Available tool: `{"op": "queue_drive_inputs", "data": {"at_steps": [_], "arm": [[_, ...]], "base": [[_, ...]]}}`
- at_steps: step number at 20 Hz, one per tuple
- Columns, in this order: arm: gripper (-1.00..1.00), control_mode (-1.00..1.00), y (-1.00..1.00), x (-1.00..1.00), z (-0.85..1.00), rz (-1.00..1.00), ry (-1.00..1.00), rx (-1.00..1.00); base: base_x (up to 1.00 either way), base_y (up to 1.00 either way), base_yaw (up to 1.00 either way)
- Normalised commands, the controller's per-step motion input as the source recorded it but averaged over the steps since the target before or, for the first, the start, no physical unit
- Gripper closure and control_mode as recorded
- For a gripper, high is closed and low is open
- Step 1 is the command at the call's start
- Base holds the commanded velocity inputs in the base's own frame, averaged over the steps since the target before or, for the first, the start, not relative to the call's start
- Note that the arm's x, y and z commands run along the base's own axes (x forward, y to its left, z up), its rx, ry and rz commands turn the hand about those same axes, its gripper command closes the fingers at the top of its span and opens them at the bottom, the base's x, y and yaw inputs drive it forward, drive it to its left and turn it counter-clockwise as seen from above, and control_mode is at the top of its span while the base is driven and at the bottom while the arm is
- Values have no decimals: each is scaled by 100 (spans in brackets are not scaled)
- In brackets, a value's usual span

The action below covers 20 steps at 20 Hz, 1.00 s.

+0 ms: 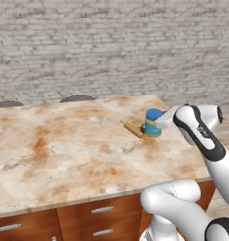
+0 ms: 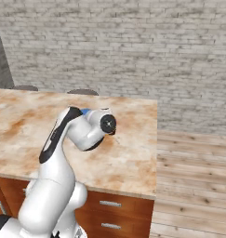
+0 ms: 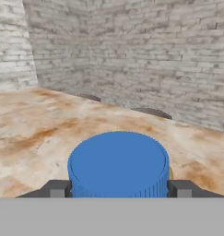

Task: Move the shaker and mayonnaise from the cabinet to the dining counter.

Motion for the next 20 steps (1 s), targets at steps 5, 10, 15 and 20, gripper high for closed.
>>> {"op": "queue_drive_inputs", "data": {"at_steps": [5, 10, 15, 20], "arm": [[100, -100, -26, 18, -31, 16, 6, 0], [100, -100, -13, 18, -32, 13, 5, 0], [100, -100, 0, 9, -33, 4, 0, 0], [100, -100, 0, 3, -40, 0, 0, 0]], "base": [[0, 0, 0], [0, 0, 0], [0, 0, 0], [0, 0, 0]]}}
